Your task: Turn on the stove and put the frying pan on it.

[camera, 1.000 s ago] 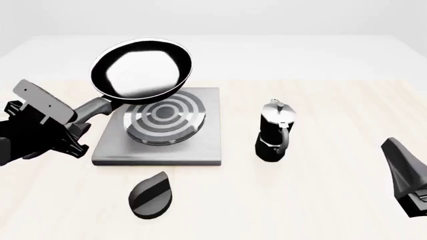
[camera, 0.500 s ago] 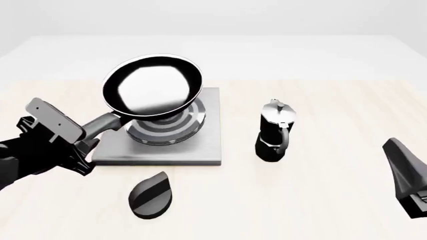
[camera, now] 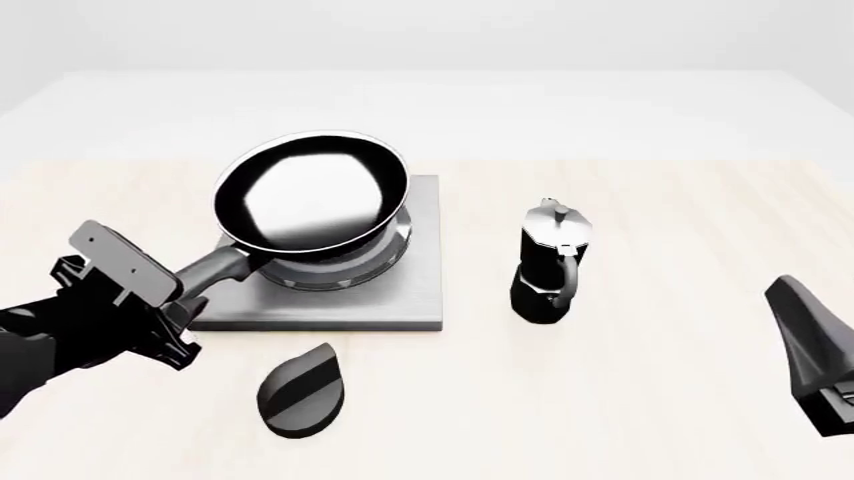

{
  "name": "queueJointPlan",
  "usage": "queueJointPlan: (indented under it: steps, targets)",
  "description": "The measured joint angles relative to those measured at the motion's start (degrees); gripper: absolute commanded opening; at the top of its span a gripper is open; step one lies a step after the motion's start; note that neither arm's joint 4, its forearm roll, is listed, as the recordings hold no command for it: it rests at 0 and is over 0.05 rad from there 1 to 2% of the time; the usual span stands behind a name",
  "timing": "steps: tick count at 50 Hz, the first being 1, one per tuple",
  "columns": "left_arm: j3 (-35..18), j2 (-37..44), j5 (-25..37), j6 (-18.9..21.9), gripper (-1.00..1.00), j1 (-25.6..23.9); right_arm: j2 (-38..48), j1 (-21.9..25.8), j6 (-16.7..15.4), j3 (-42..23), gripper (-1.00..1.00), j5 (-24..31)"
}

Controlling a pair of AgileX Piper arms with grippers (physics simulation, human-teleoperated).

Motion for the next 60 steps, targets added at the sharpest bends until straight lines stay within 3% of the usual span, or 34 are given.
queueJointPlan:
  steps: [58,59,60]
  targets:
    - [2.1,4.7,-5.8,2.6,-1.00,-0.4,-0.6,-0.2,0.3,0.0,1.00,0.6]
    - [2.1,4.8,-5.9,2.6,1.00,-0.4,-0.6,-0.2,0.3,-0.1,1.00,0.6]
    - [2.0,4.8,-5.9,2.7,1.00,-0.4,-0.6,-0.2,0.3,-0.1,1.00,0.7]
